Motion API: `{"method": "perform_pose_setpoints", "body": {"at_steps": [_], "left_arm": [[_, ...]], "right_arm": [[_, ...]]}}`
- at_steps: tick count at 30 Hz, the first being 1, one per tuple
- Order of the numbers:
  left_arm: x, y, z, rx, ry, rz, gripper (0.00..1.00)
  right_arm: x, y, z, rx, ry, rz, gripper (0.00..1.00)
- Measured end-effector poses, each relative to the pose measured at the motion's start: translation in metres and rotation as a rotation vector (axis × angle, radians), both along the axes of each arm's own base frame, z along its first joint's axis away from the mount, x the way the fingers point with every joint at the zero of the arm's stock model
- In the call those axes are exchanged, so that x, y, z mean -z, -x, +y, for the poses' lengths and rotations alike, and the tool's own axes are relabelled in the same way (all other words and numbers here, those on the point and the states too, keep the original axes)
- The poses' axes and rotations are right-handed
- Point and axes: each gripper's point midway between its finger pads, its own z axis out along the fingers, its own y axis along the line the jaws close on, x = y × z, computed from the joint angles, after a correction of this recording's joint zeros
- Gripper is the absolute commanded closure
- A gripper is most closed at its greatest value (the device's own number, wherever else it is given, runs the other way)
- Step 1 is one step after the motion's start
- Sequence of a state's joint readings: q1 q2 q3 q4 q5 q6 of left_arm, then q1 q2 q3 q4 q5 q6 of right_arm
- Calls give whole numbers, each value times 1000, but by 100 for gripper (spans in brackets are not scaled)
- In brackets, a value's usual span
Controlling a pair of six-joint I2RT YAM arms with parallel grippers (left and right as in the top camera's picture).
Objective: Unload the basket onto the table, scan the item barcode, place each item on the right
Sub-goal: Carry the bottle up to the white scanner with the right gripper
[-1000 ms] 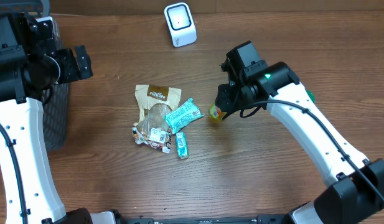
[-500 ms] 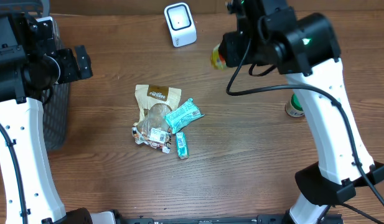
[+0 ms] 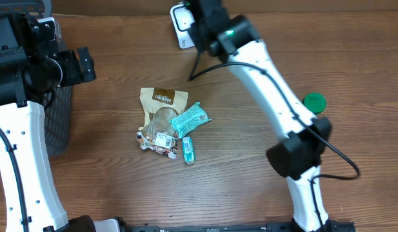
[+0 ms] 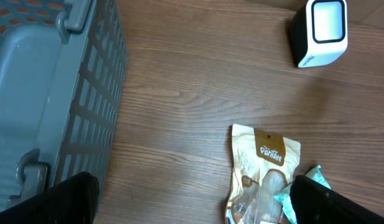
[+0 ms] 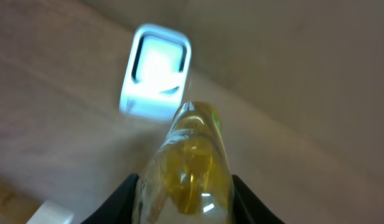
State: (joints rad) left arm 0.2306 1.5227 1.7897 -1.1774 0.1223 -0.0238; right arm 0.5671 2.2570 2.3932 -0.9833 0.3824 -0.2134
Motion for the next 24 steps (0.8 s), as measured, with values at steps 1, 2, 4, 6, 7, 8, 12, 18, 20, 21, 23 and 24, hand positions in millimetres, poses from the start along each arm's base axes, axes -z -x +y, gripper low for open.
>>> {"method": "perform_pose_setpoints", "body": {"at_steps": [1,2,4,6,7,8,12,18,20,21,23,24], "left_arm": [[0,0,0,0,0,0,0],[0,0,0,0,0,0,0],[0,0,0,0,0,0,0],[0,0,0,0,0,0,0],[0,0,0,0,0,0,0],[0,0,0,0,0,0,0],[0,0,0,0,0,0,1],[0,0,0,0,0,0,0],[0,0,0,0,0,0,0],[0,0,0,0,0,0,0],[0,0,0,0,0,0,0],[0,0,0,0,0,0,0]], "right_arm": [[3,-6,6,-13,19,-25,70],[7,-13,13,-35,44,-51,69],[13,-26,23,-64,75,-101,69],[16,-38,29,-78,89,-146,69],[16,-44,32,-82,95,-173,69],[18,-50,34,-86,102,-192,69],[26,-67,43,-90,103,-258,71],[46,-87,53,-92,117,-326,72],[54,-94,54,-87,138,-348,72],[57,-97,54,-84,152,-366,72],[66,-102,54,-92,195,-381,73],[71,-104,54,-102,224,-383,73]]}}
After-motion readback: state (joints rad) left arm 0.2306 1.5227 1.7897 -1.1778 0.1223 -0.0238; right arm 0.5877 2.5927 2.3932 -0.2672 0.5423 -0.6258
